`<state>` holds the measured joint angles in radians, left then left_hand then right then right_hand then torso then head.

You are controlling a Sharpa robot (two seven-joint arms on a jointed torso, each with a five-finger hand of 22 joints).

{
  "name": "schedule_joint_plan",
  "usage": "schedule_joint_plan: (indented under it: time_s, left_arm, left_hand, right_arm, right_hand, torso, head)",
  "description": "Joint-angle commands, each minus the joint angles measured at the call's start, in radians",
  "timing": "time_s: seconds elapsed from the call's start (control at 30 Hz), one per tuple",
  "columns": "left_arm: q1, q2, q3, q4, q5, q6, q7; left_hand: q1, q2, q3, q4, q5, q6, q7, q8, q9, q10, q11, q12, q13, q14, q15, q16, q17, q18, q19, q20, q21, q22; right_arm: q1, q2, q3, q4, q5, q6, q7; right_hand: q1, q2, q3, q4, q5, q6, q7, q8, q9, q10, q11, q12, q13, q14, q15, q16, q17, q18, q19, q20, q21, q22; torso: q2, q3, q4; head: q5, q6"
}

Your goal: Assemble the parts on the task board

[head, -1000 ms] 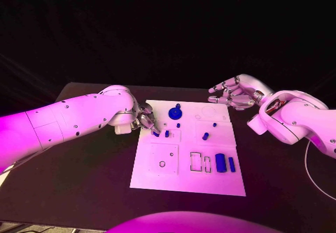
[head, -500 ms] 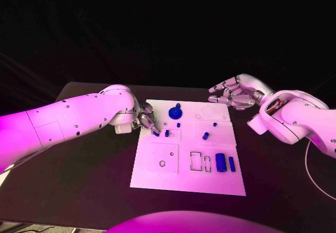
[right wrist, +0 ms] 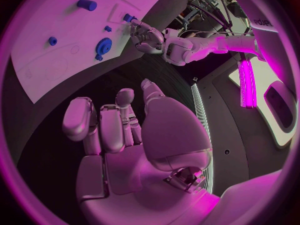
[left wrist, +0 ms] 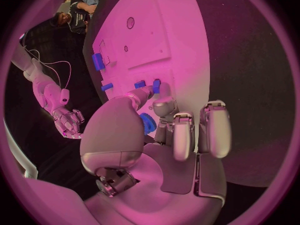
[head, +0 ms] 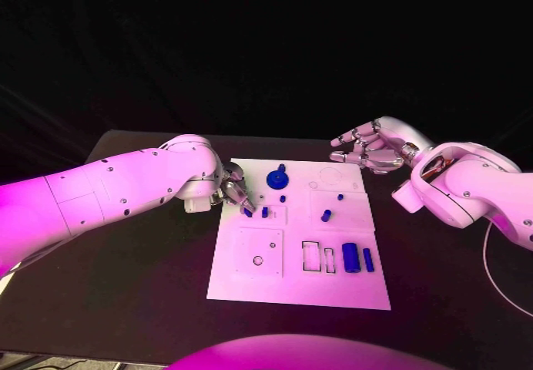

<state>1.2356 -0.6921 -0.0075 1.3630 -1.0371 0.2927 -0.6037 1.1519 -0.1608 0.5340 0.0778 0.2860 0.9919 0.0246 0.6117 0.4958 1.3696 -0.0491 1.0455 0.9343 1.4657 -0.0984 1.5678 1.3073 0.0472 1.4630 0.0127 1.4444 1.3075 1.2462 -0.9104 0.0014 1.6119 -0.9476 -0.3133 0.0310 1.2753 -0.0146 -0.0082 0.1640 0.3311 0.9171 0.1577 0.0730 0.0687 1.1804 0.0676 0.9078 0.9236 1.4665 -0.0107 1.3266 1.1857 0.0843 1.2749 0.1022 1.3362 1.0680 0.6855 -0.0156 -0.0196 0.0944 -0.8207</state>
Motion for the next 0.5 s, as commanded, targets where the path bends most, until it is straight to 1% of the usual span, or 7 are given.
schedule_joint_plan:
  time_s: [0.03, 0.13, 0.3, 0.5]
  left_arm:
    - [-0.006, 0.007, -0.005, 0.002, 0.017, 0.025, -0.017]
    - [-0.006, 0.01, -0.005, 0.001, 0.015, 0.026, -0.021]
    - [-0.006, 0.014, -0.005, -0.004, 0.006, 0.024, -0.025]
    - [-0.006, 0.018, -0.005, -0.008, -0.002, 0.014, -0.028]
  left_hand:
    - [-0.017, 0.003, 0.049, -0.059, 0.003, 0.02, -0.011, 0.0, -0.003, 0.007, -0.005, 0.005, 0.002, 0.105, -0.007, 0.003, 0.263, -0.016, 0.075, -0.008, 0.005, 0.161]
    - [-0.029, 0.008, 0.031, -0.047, 0.003, 0.027, -0.013, -0.003, -0.005, 0.009, -0.006, 0.006, 0.004, 0.105, -0.008, 0.003, 0.263, -0.017, 0.076, -0.009, 0.008, 0.164]
    - [-0.048, 0.017, 0.007, -0.03, 0.003, 0.036, -0.014, -0.007, -0.007, 0.011, -0.008, 0.01, 0.008, 0.105, -0.01, 0.003, 0.263, -0.018, 0.077, -0.011, 0.011, 0.168]
    - [-0.066, 0.026, -0.017, -0.012, 0.004, 0.043, -0.016, -0.01, -0.01, 0.013, -0.009, 0.013, 0.013, 0.105, -0.011, 0.003, 0.263, -0.019, 0.078, -0.012, 0.015, 0.172]
  right_arm:
    - [-0.001, 0.0, 0.0, 0.001, -0.003, 0.009, 0.008]
    - [-0.001, 0.001, 0.0, -0.001, 0.0, 0.009, 0.009]
    - [-0.001, 0.002, 0.0, -0.003, 0.003, 0.008, 0.011]
    - [-0.001, 0.003, 0.0, -0.004, 0.003, 0.009, 0.011]
  right_hand:
    - [0.01, -0.003, -0.006, -0.002, 0.004, 0.007, -0.001, 0.004, 0.001, -0.003, 0.0, 0.001, -0.001, 0.03, 0.001, -0.006, -0.001, 0.02, -0.002, -0.003, -0.006, -0.002]
    - [0.011, -0.003, -0.007, -0.002, 0.004, 0.007, -0.001, 0.004, 0.001, -0.006, 0.0, -0.003, -0.005, 0.03, 0.001, -0.007, -0.003, 0.021, -0.004, -0.003, -0.008, -0.004]
    - [0.011, -0.003, -0.007, -0.002, 0.004, 0.007, -0.001, 0.004, 0.001, -0.006, 0.0, -0.003, -0.006, 0.03, 0.001, -0.007, -0.003, 0.021, -0.004, -0.003, -0.008, -0.005]
    - [0.011, -0.004, -0.007, -0.002, 0.004, 0.006, -0.001, 0.004, 0.001, -0.007, 0.0, -0.004, -0.007, 0.03, 0.001, -0.007, -0.003, 0.021, -0.005, -0.003, -0.009, -0.006]
  torso:
    - [0.0, 0.0004, 0.0001]
    - [0.0, -0.0007, 0.0006]
    - [0.0, 0.0002, -0.0004]
    - [0.0, -0.0006, 0.0003]
  head:
    - [-0.002, 0.0]
    - [-0.006, 0.0]
    - [-0.006, 0.0]
    - [-0.007, -0.002]
